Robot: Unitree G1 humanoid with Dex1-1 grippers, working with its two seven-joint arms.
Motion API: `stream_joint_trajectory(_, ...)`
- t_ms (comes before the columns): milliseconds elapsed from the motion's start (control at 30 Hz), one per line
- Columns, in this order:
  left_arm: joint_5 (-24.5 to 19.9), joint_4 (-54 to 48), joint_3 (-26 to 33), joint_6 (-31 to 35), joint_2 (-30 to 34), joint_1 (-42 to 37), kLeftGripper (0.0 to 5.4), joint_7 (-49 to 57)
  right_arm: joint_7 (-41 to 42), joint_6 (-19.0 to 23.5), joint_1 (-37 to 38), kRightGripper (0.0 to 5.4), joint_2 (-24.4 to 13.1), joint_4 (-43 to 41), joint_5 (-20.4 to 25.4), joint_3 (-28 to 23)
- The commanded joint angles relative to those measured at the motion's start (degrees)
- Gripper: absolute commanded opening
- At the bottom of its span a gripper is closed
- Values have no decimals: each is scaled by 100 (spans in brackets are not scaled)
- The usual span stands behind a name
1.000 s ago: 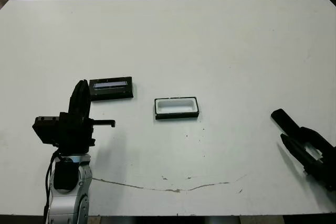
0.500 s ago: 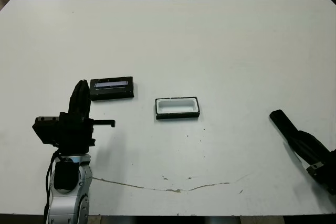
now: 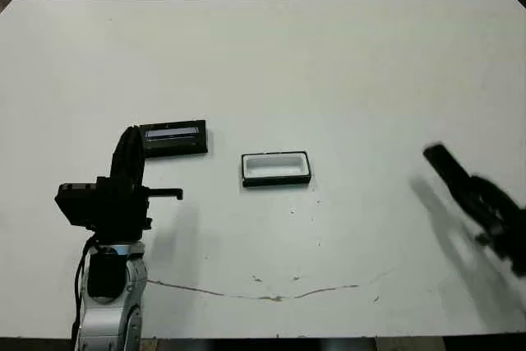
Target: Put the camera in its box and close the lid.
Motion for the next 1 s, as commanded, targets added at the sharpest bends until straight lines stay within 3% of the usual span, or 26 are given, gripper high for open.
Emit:
stream_joint_trajectory(33,29,39,-15,118,-2,63,0,21,407,519,-1003,53,-255,430,149,556)
stream_joint_trajectory(167,43,29,-34,128,-19,67,0,27,1061,210,-2200,53,-95,1112,-205,1371)
stream_joint_trajectory(300,55,-62,-48,226,-42,113,0,49,1224,814,-3218,53,-102,1204,-578,2266)
stream_joint_trajectory(500,85,-47,-27,190,-40,128,0,59,2369,800,-4412,53,-36,2247,-1112,3289)
stream_joint_trajectory(700,97,-52,-61,221,-75,148,0,74,3217,459,-4855,53,85,2732,-1591,3859)
stream_joint_trajectory(1000,65,10,-66,163,-96,159,0,60,3855,340,-4999,53,117,3051,-1895,4091)
